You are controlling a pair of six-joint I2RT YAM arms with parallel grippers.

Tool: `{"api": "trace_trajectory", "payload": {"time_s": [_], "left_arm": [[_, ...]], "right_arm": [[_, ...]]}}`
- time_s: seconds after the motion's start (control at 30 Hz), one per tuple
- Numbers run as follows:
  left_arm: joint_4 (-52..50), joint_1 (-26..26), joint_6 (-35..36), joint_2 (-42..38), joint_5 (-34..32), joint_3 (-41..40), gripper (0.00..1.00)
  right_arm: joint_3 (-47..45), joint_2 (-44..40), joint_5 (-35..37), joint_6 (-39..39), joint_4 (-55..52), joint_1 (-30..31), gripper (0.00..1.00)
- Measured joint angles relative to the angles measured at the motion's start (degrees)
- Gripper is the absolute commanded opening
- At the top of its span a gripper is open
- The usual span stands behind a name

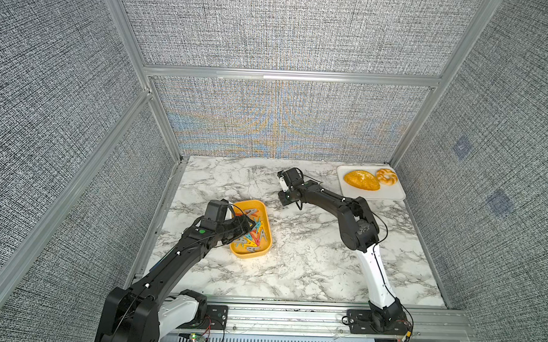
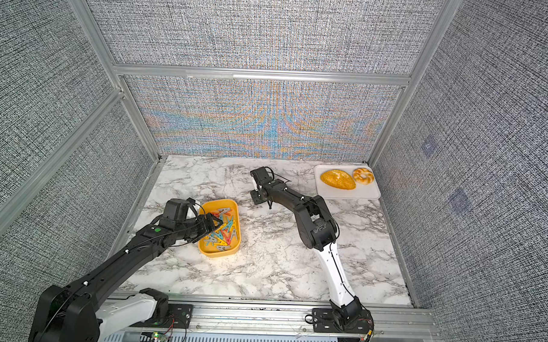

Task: Put the clothespins into the storage box
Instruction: Pick up the clothespin from the center of the board.

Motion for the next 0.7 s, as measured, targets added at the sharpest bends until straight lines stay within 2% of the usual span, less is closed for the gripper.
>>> {"api": "trace_trajectory", "payload": {"time_s": [0.17,0.4,0.7], "left_arm": [[0.0,0.0,0.0,0.1,0.0,0.0,0.79],[0.0,0.0,0.0,-0.1,0.0,0.0,0.80],[-0.2,0.0,-0.4,-2.5,-0.1,-0.2,0.79]], "right_arm": [[-1.0,-0.2,0.2,0.0,1.0,0.1,0.28],[-4.7,-1.9,-1.1,0.2,2.6,0.7,0.27],[-5.0,-2.4,-1.3,2.4,2.6,1.8,0.00]]}}
